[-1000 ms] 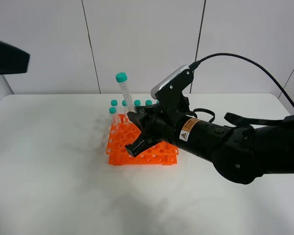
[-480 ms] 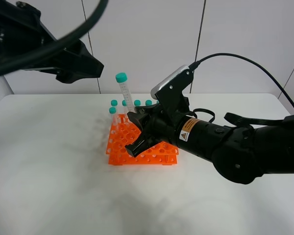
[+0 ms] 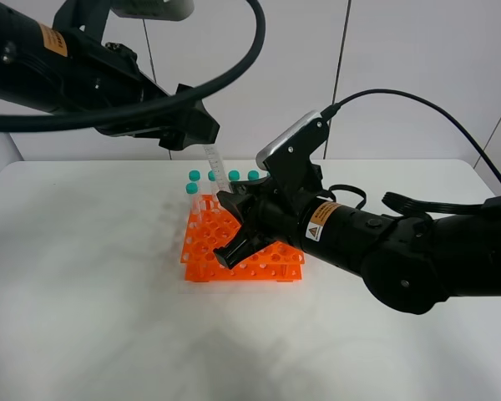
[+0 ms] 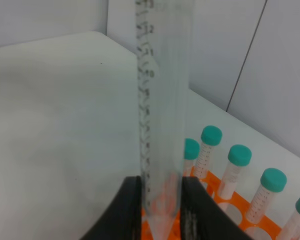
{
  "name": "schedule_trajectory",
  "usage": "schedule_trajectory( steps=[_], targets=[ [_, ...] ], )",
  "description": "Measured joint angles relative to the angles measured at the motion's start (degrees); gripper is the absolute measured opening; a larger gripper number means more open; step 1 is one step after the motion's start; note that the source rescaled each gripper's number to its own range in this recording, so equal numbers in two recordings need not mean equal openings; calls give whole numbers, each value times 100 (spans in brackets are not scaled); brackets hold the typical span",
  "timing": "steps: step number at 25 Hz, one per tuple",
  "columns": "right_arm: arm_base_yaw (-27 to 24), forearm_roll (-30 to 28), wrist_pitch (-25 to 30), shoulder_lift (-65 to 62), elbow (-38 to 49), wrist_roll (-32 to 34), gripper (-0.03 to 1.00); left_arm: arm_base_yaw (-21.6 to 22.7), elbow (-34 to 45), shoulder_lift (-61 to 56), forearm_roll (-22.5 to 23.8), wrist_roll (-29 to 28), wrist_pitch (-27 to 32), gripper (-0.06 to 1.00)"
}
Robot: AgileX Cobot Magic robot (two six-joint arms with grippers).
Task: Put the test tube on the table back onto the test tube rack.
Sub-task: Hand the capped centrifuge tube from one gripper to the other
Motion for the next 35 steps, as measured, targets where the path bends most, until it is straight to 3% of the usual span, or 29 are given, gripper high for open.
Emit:
schedule_trajectory(
  steps=[13, 20, 23, 25, 35],
  targets=[
    [0, -1, 0, 0, 0, -2, 0, 0, 0, 413, -53, 0, -252, 97],
    [0, -1, 0, 0, 0, -13, 0, 0, 0, 421, -111, 33, -252, 60],
    [0, -18, 0, 0, 0, -24, 0, 0, 0, 421, -182, 216, -252, 30],
    [0, -23, -18, 0, 0, -24, 0, 0, 0, 421, -205, 264, -252, 5],
    [0, -23, -11, 0, 5, -24, 0, -21, 0, 421, -537, 396, -269, 2]
  ],
)
